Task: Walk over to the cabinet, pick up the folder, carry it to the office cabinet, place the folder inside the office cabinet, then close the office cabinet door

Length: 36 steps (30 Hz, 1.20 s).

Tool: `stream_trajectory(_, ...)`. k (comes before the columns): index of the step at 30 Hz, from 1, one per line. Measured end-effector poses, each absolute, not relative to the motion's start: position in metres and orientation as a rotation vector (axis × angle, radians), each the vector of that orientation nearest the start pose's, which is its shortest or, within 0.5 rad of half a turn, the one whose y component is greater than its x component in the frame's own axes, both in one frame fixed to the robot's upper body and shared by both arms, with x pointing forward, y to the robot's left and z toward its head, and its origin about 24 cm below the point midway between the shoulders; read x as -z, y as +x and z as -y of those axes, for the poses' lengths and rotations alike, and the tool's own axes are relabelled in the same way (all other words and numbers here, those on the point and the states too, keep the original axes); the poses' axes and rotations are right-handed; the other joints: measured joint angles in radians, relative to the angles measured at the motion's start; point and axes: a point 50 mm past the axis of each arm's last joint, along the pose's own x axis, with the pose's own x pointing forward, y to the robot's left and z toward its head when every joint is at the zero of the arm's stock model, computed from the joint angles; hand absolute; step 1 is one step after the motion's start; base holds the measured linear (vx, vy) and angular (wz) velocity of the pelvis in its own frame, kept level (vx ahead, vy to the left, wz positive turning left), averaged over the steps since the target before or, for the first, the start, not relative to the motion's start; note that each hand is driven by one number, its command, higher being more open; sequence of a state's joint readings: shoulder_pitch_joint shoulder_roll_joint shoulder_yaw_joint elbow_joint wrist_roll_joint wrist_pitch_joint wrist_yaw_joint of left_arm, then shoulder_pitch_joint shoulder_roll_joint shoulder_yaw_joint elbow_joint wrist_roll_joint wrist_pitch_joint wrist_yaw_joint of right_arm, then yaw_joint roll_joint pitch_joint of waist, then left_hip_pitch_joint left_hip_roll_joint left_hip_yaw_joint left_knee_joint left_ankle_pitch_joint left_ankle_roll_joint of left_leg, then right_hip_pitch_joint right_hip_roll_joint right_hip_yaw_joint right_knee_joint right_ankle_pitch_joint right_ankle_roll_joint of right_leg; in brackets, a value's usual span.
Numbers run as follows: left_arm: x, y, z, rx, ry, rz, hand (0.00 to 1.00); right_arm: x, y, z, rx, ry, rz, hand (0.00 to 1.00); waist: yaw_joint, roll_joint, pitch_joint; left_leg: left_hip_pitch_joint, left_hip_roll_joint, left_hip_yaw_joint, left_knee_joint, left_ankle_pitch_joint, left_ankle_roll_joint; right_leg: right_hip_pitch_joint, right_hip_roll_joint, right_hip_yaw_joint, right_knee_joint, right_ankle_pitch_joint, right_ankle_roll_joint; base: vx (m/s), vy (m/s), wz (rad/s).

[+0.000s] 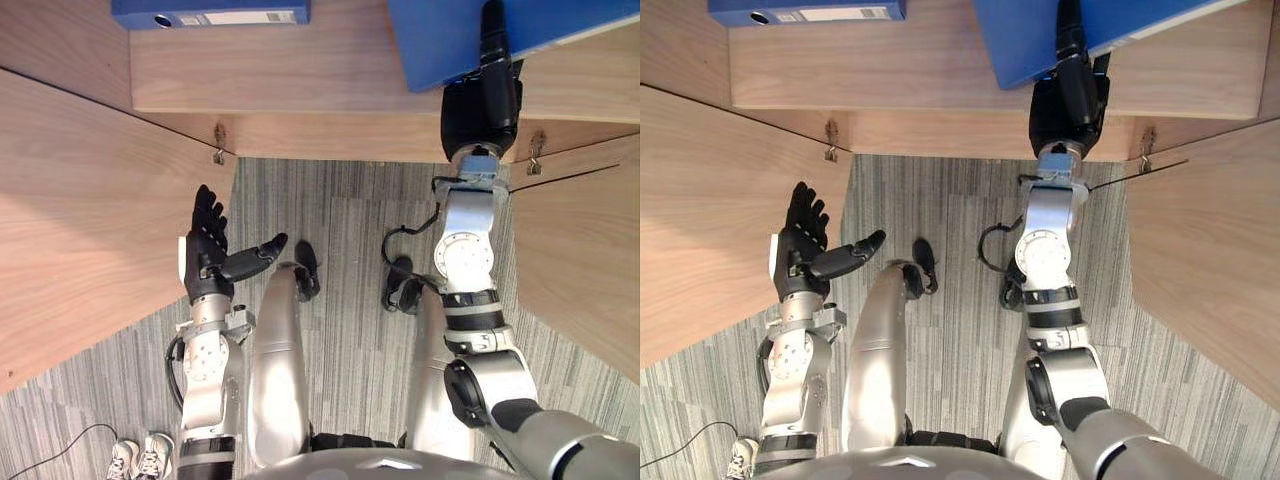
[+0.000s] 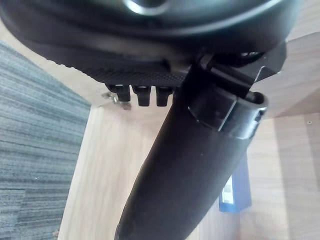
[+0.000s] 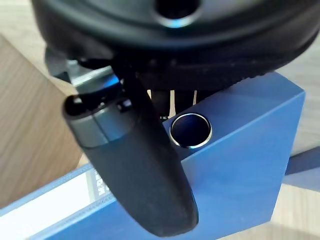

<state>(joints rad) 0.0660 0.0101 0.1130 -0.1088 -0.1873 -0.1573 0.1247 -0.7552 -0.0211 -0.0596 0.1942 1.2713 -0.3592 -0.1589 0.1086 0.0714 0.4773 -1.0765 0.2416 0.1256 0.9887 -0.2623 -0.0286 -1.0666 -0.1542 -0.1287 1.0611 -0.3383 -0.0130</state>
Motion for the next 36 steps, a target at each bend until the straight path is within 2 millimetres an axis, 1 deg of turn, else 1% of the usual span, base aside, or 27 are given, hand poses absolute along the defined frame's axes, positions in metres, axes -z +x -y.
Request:
stream_trajectory(1, -0.067, 0.237, -0.191, -0.258, -0.166, 0.209, 1.00, -0.226, 0.355, 0.139, -0.103, 1.391, 0.554, 0.00, 0.000, 0.001, 0.000, -0.015, 0.002, 0.000, 0.012, 0.001, 0.001, -0.017, 0.000, 0.002, 0.012, 0.000, -0.001, -0.10, 0.001, -0.02)
stream_trajectory(3, -0.068, 0.238, -0.193, -0.256, -0.170, 0.212, 1.00, -0.242, 0.358, 0.140, -0.115, 1.459, 0.583, 0.00, 0.000, 0.007, -0.001, -0.049, 0.004, -0.008, 0.038, 0.002, 0.003, -0.050, 0.000, 0.002, 0.037, 0.000, -0.001, -0.12, 0.028, -0.01)
stream_trajectory(4, -0.068, 0.238, -0.193, -0.257, -0.182, 0.212, 1.00, -0.247, 0.359, 0.143, -0.114, 1.466, 0.599, 0.00, 0.002, 0.009, -0.002, -0.058, 0.005, -0.010, 0.042, 0.002, 0.003, -0.057, 0.000, 0.002, 0.041, 0.000, -0.001, -0.10, 0.047, 0.02)
stream_trajectory(6, -0.068, 0.237, -0.194, -0.260, -0.220, 0.211, 1.00, -0.265, 0.360, 0.155, -0.085, 1.484, 0.662, 0.00, 0.016, 0.014, -0.003, -0.092, 0.005, -0.014, 0.057, 0.006, 0.007, -0.090, -0.003, 0.002, 0.060, 0.000, -0.002, -0.08, 0.050, 0.03)
stream_trajectory(7, -0.067, 0.237, -0.194, -0.260, -0.225, 0.210, 1.00, -0.267, 0.360, 0.157, -0.085, 1.487, 0.670, 0.00, 0.018, 0.014, -0.003, -0.095, 0.005, -0.015, 0.059, 0.006, 0.007, -0.093, -0.004, 0.002, 0.062, 0.000, -0.002, -0.06, 0.055, 0.03)
stream_trajectory(9, -0.067, 0.237, -0.193, -0.257, -0.236, 0.210, 1.00, -0.280, 0.360, 0.167, -0.071, 1.527, 0.715, 0.00, 0.029, 0.018, -0.003, -0.115, 0.004, -0.021, 0.067, 0.011, 0.007, -0.110, -0.005, -0.002, 0.069, 0.001, -0.003, -0.05, 0.060, 0.04)
stream_trajectory(13, -0.067, 0.238, -0.190, -0.240, -0.238, 0.208, 1.00, -0.289, 0.360, 0.176, -0.037, 1.550, 0.746, 0.00, 0.037, 0.021, -0.004, -0.120, -0.001, -0.023, 0.057, 0.019, 0.006, -0.115, -0.011, -0.005, 0.068, 0.002, -0.005, -0.03, 0.065, 0.06)
stream_trajectory(14, -0.067, 0.238, -0.189, -0.235, -0.238, 0.207, 1.00, -0.293, 0.361, 0.179, -0.031, 1.543, 0.749, 1.00, 0.037, 0.023, -0.005, -0.120, -0.003, -0.023, 0.050, 0.024, 0.004, -0.115, -0.014, -0.007, 0.064, 0.003, -0.007, -0.01, 0.053, 0.06)
stream_trajectory(18, -0.067, 0.239, -0.186, -0.222, -0.239, 0.206, 1.00, -0.308, 0.363, 0.186, -0.030, 1.509, 0.758, 1.00, 0.040, 0.026, -0.007, -0.119, -0.007, -0.024, 0.005, 0.053, 0.001, -0.114, -0.013, -0.021, 0.028, 0.021, -0.016, 0.00, 0.075, 0.06)
stream_trajectory(20, -0.064, 0.239, -0.185, -0.219, -0.239, 0.193, 1.00, -0.317, 0.363, 0.193, -0.030, 1.480, 0.766, 1.00, 0.043, 0.026, -0.007, -0.114, -0.010, -0.027, -0.025, 0.071, -0.005, -0.107, -0.012, -0.032, 0.004, 0.029, -0.023, 0.02, 0.063, 0.08)
stream_trajectory(21, -0.063, 0.239, -0.184, -0.216, -0.239, 0.187, 1.00, -0.319, 0.362, 0.195, -0.028, 1.474, 0.769, 1.00, 0.044, 0.026, -0.007, -0.111, -0.010, -0.028, -0.033, 0.075, -0.004, -0.103, -0.012, -0.035, -0.002, 0.031, -0.025, 0.02, 0.065, 0.09)
stream_trajectory(23, -0.057, 0.240, -0.180, -0.201, -0.238, 0.160, 1.00, -0.324, 0.362, 0.199, -0.022, 1.456, 0.776, 1.00, 0.045, 0.026, -0.007, -0.096, -0.013, -0.030, -0.062, 0.089, -0.011, -0.089, -0.011, -0.041, -0.024, 0.039, -0.026, 0.02, 0.071, 0.05)
stream_trajectory(25, -0.054, 0.240, -0.178, -0.192, -0.238, 0.146, 1.00, -0.332, 0.361, 0.200, -0.031, 1.442, 0.785, 1.00, 0.045, 0.027, -0.007, -0.088, -0.013, -0.029, -0.091, 0.103, -0.011, -0.080, -0.005, -0.045, -0.053, 0.053, -0.026, 0.01, 0.074, -0.01)
stream_trajectory(27, -0.054, 0.241, -0.176, -0.179, -0.239, 0.144, 1.00, -0.344, 0.357, 0.206, -0.044, 1.403, 0.818, 1.00, 0.044, 0.027, -0.007, -0.084, -0.013, -0.028, -0.129, 0.124, -0.010, -0.075, 0.000, -0.053, -0.090, 0.074, -0.025, 0.01, 0.094, 0.00)
stream_trajectory(29, -0.052, 0.241, -0.176, -0.179, -0.238, 0.138, 1.00, -0.346, 0.356, 0.210, -0.045, 1.375, 0.823, 1.00, 0.045, 0.027, -0.007, -0.077, -0.014, -0.028, -0.139, 0.129, -0.009, -0.067, 0.001, -0.056, -0.101, 0.079, -0.025, 0.02, 0.092, 0.01)
stream_trajectory(33, -0.051, 0.241, -0.176, -0.178, -0.243, 0.134, 1.00, -0.359, 0.352, 0.212, -0.066, 1.325, 0.844, 1.00, 0.043, 0.027, -0.007, -0.067, -0.020, -0.024, -0.171, 0.149, -0.010, -0.060, 0.001, -0.058, -0.128, 0.094, -0.026, 0.01, 0.072, 0.02)
stream_trajectory(36, -0.050, 0.241, -0.175, -0.176, -0.247, 0.127, 1.00, -0.356, 0.356, 0.214, -0.049, 1.317, 0.827, 1.00, 0.042, 0.027, -0.007, -0.043, -0.021, -0.023, -0.199, 0.159, -0.009, -0.037, 0.003, -0.063, -0.153, 0.103, -0.025, 0.01, 0.063, 0.01)
